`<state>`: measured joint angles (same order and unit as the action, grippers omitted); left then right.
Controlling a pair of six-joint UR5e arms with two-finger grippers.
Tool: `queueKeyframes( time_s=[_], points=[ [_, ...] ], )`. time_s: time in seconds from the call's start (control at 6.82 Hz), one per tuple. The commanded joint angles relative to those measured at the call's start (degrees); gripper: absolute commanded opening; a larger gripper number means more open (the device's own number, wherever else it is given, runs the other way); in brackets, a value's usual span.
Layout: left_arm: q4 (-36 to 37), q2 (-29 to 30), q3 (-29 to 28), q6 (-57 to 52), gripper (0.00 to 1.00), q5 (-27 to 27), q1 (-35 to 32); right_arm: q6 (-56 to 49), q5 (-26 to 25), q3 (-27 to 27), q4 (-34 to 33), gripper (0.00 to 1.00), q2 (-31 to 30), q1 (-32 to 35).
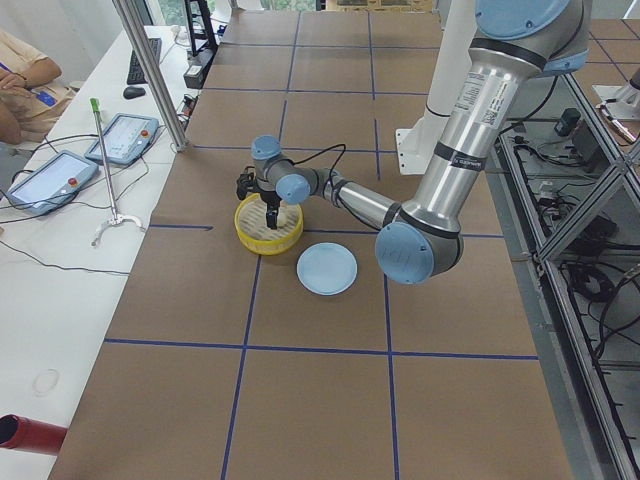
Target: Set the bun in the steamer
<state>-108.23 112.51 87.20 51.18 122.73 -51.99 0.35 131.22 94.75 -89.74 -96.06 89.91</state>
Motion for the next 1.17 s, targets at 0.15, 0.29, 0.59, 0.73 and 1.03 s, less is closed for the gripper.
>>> queueKeyframes(
  time_s=[0.15, 0.29, 0.59, 0.73, 1.03],
  points=[
    [1.53, -6.57, 8.67, -9.91, 1.0, 0.76, -10.28, 0.0, 0.0, 0.0, 0.0, 1.0, 0.0, 0.0],
    [3.01, -8.77, 8.69, -16.57, 1.0, 1.46, -15.02, 0.0, 0.0, 0.0, 0.0, 1.0, 0.0, 0.0],
    [8.97, -12.38, 8.6, -33.61, 1.0, 6.37, -25.73, 0.0, 0.0, 0.0, 0.0, 1.0, 0.0, 0.0],
    [11.78, -14.58, 8.6, -42.48, 1.0, 6.38, -29.88, 0.0, 0.0, 0.0, 0.0, 1.0, 0.0, 0.0],
    [13.05, -17.22, 4.5, -53.94, 1.0, 6.3, -37.79, 0.0, 0.0, 0.0, 0.0, 1.0, 0.0, 0.0]
  ],
)
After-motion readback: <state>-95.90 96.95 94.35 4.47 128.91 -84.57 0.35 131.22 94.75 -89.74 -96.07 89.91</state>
